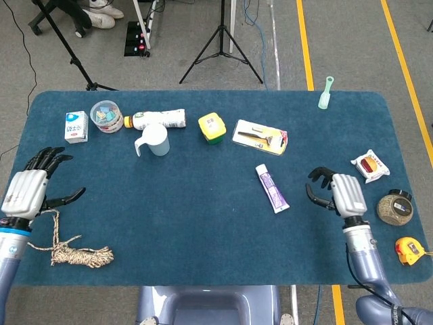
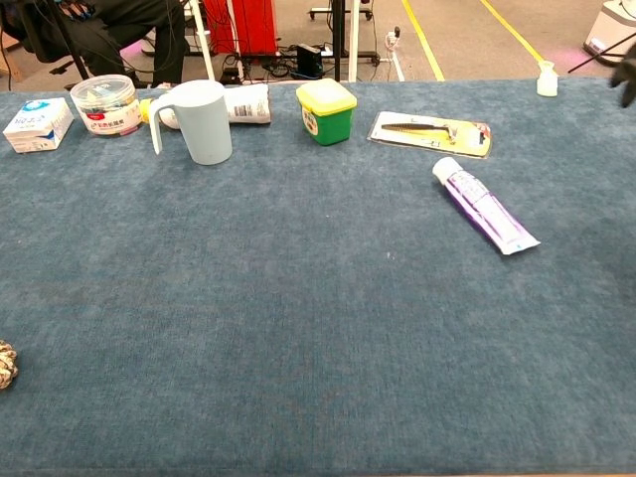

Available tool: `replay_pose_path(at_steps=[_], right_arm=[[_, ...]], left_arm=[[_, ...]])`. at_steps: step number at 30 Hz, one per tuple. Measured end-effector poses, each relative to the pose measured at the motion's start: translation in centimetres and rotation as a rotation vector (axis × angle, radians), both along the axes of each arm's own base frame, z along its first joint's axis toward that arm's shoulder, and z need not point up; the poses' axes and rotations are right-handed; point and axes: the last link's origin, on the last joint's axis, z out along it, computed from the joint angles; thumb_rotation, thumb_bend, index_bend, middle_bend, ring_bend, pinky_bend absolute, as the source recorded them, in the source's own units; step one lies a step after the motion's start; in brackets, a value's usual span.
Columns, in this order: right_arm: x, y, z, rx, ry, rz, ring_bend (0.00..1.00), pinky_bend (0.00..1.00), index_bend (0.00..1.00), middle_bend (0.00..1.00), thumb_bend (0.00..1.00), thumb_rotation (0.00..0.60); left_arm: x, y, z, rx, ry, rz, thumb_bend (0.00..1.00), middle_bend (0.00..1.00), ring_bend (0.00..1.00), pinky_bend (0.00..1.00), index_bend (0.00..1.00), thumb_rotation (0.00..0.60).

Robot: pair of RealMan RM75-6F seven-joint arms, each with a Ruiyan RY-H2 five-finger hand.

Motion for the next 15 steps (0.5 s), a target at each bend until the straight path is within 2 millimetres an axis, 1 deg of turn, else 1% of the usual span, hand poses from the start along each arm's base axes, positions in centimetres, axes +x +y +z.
replay_pose_path(at_steps=[3, 5, 7, 9, 15], right_arm=[[-1.6, 1.0, 1.2, -0.049, 0.014, -0.033, 0.59, 0.56, 0.49, 0.53, 0.5, 0.311], [-2.6, 1.8, 1.9, -0.073, 0.023, -0.059, 0.61, 0.56, 0.53, 0.55, 0.5, 0.346], [-3.7, 2.6, 2.4, -0.091, 0.034, -0.085, 0.61, 0.57, 0.54, 0.56, 0.5, 0.373], [-4.5, 3.2, 2.8, -0.103, 0.044, -0.105, 0.62, 0.57, 0.55, 0.56, 0.5, 0.392], [-6.3, 5.5, 3.7, -0.125, 0.074, -0.148, 0.62, 0.57, 0.54, 0.56, 0.5, 0.394]], left_arm=[[-1.3, -1.1, 0.2, 0.03, 0.042, 0.029, 0.08, 0.19, 0.12, 0.2, 0.27, 0.246], [-2.0, -1.8, 0.3, 0.046, 0.061, 0.045, 0.08, 0.21, 0.14, 0.2, 0.31, 0.274], [-2.5, -2.4, 0.5, 0.061, 0.074, 0.056, 0.08, 0.24, 0.16, 0.2, 0.34, 0.289], [-3.1, -3.2, 0.6, 0.079, 0.093, 0.065, 0.08, 0.25, 0.16, 0.2, 0.35, 0.302], [-4.6, -5.5, 0.4, 0.091, 0.149, 0.102, 0.08, 0.25, 0.16, 0.2, 0.35, 0.311]])
